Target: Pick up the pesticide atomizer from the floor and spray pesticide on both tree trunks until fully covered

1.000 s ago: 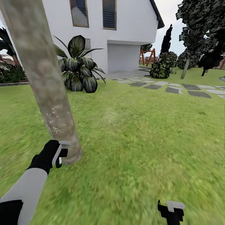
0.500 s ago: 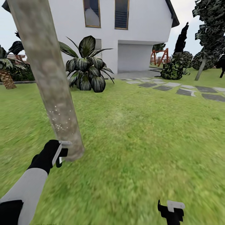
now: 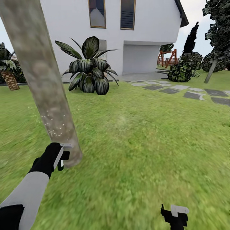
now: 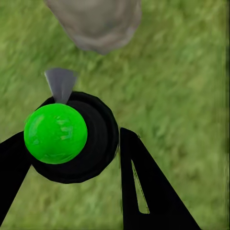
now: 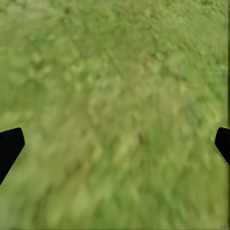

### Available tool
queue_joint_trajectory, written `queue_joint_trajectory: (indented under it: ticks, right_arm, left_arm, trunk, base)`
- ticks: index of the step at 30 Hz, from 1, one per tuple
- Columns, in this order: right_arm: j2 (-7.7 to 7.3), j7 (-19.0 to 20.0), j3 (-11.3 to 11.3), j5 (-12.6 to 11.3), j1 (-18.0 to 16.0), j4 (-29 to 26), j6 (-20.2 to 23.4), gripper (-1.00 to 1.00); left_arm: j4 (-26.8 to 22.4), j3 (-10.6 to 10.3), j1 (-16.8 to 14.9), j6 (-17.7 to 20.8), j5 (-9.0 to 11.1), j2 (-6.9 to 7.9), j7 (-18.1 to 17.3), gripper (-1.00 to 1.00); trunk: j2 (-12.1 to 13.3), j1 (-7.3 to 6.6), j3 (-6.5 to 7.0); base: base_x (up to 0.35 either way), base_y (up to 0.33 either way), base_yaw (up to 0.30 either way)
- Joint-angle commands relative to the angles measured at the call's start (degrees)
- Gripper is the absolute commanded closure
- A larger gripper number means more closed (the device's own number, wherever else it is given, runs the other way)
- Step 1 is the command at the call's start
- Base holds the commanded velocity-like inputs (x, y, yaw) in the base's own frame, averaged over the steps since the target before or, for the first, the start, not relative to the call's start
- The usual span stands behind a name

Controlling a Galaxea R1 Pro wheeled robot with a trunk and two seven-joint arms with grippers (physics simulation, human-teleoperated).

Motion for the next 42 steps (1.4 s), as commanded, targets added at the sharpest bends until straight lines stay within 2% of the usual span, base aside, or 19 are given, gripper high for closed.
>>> queue_joint_trajectory:
  ticks: [1,8,14,22,27,30,33,42]
  right_arm:
    - [0.00,-0.28,0.33,-0.04,-0.03,0.03,-0.05,-1.00]
    - [0.00,-0.28,0.33,-0.04,-0.03,-0.01,-0.06,-1.00]
    - [0.00,-0.28,0.33,-0.04,-0.03,0.01,0.00,-1.00]
    - [0.00,-0.28,0.33,-0.04,-0.03,0.03,0.03,-1.00]
    - [0.07,-0.28,0.33,-0.04,-0.03,-0.04,-0.04,-1.00]
    - [0.09,-0.28,0.33,-0.04,-0.03,-0.04,0.00,-1.00]
    - [0.09,-0.28,0.33,-0.04,-0.03,-0.05,0.03,-1.00]
    - [0.00,-0.28,0.33,-0.04,-0.03,0.03,-0.05,-1.00]
  left_arm:
    - [-0.07,0.13,-0.04,0.27,-0.51,-0.03,-0.22,1.00]
    - [-0.08,0.28,-0.04,0.27,-0.58,0.31,-0.02,1.00]
    - [-0.15,0.11,-0.04,0.27,-0.73,0.74,0.03,1.00]
    - [-0.22,-0.05,-0.23,0.30,-0.67,0.51,0.06,1.00]
    - [-0.42,-0.24,-1.22,0.66,-0.79,-0.08,-0.07,1.00]
    - [-3.57,-0.27,-5.61,2.57,-0.96,-0.19,-0.17,1.00]
    - [-3.99,-0.45,-7.69,3.39,-1.19,-0.15,-0.21,1.00]
    - [-4.03,-0.34,-8.11,3.54,-1.33,0.82,-0.15,1.00]
  trunk:
    - [-0.02,-0.01,-0.05]
    - [-0.02,-0.01,-0.05]
    - [-0.02,-0.01,-0.05]
    - [-0.02,-0.01,-0.05]
    - [-0.02,-0.01,-0.05]
    - [-0.02,-0.01,-0.05]
    - [-0.02,-0.01,-0.05]
    - [-0.02,-0.01,-0.05]
  base:
    - [0.010,-0.271,0.000]
    - [0.017,-0.272,0.053]
    - [0.198,-0.219,0.261]
    - [0.220,-0.205,0.277]
    - [0.185,-0.221,0.275]
    - [0.189,-0.222,0.206]
    - [0.174,-0.193,0.168]
    - [0.017,-0.017,0.025]
